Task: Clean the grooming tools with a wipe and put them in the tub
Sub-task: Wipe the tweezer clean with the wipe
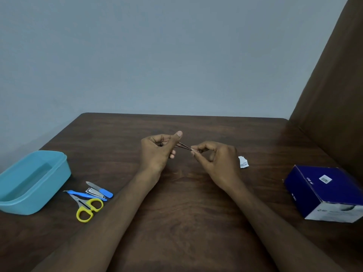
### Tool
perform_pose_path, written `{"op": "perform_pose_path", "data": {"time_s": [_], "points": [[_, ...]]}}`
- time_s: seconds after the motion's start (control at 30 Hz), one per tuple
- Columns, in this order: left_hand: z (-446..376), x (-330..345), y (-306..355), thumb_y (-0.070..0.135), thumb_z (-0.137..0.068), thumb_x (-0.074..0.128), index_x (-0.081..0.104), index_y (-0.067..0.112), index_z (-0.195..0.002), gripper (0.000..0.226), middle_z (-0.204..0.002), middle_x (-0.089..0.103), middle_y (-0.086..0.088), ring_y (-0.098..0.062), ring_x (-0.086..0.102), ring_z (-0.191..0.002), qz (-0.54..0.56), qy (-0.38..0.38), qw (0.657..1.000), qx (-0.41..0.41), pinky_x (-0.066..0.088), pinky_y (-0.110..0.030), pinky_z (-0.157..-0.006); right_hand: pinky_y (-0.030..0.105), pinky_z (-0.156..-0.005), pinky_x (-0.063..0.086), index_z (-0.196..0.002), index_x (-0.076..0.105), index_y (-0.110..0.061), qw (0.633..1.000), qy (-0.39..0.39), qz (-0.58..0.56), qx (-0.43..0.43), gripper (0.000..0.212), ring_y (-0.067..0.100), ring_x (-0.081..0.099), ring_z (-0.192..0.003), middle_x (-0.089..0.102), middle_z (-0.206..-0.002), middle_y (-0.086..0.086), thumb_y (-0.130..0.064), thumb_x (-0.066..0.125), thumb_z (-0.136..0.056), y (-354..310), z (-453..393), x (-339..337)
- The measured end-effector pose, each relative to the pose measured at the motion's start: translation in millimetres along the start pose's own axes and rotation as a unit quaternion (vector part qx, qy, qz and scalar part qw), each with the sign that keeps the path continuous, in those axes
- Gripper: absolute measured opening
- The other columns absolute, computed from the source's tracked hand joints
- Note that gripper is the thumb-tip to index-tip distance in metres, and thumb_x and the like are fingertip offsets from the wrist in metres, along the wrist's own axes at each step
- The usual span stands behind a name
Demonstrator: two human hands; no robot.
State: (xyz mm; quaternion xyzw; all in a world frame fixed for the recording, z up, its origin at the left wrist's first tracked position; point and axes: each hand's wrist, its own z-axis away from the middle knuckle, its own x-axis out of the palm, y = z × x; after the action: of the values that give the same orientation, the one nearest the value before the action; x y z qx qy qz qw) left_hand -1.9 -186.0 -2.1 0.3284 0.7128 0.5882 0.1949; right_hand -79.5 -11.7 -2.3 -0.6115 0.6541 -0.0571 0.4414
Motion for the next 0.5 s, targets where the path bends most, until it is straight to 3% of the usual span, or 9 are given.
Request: {"op": "perform_pose_path", "data": {"time_s": [0.07,0.17,0.3,0.43,0.5], "points": [[-0.3,0.1,-1.5,0.027,-0.089,0.088,0.081,0.003,-0.082,0.026,-0.058,0.068,-0.003,-0.006,0.055,-0.046,0.005,0.001,1.000,0.002,0.048,-0.018,-0.048,0.013,-0.052,0.030,-0.094,0.085,-0.028,1.000,-0.001,-0.003,0.010,0.005,0.011,0.047,-0.041,0.056,-0.057,-0.040,-0.026,0.086,-0.090,-0.3,1.2,-0.6],[3.2,0.9,-0.2,0.025,-0.090,0.087,0.080,0.005,-0.081,0.023,-0.060,0.067,-0.003,-0.007,0.058,-0.050,0.005,-0.028,0.999,0.021,0.050,-0.019,-0.052,0.026,-0.049,0.040,-0.093,0.084,-0.030,0.997,-0.014,-0.058,0.056,0.004,0.017,0.057,-0.038,0.061,-0.050,-0.024,-0.029,0.086,-0.090,-2.9,2.6,2.8],[6.7,1.7,2.7,0.014,-0.091,0.083,0.082,0.013,-0.091,0.001,-0.074,0.078,0.001,-0.004,0.064,-0.061,0.043,-0.088,0.994,0.047,0.055,-0.018,-0.062,0.030,-0.052,0.050,-0.093,0.084,-0.025,0.964,-0.008,-0.215,0.154,0.005,0.016,0.064,-0.049,0.082,-0.088,-0.009,-0.028,0.087,-0.090,-4.1,-2.2,8.3],[10.6,3.2,3.7,0.007,-0.092,0.080,0.081,0.010,-0.107,0.015,-0.088,0.083,0.000,-0.003,0.070,-0.072,0.062,-0.129,0.989,0.040,0.057,-0.016,-0.070,0.015,-0.044,0.038,-0.098,0.083,-0.014,0.923,0.010,-0.322,0.208,0.012,0.009,0.053,-0.047,0.084,-0.094,0.001,-0.023,0.085,-0.090,-11.5,-0.9,7.8],[12.5,3.1,5.1,0.014,-0.089,0.082,0.081,0.011,-0.105,0.016,-0.088,0.082,0.001,-0.003,0.068,-0.070,0.073,-0.114,0.990,0.032,0.057,-0.016,-0.068,0.015,-0.044,0.038,-0.099,0.083,-0.016,0.919,-0.004,-0.329,0.216,0.014,0.012,0.052,-0.048,0.084,-0.096,0.000,-0.027,0.085,-0.090,-13.4,0.8,7.5]]}}
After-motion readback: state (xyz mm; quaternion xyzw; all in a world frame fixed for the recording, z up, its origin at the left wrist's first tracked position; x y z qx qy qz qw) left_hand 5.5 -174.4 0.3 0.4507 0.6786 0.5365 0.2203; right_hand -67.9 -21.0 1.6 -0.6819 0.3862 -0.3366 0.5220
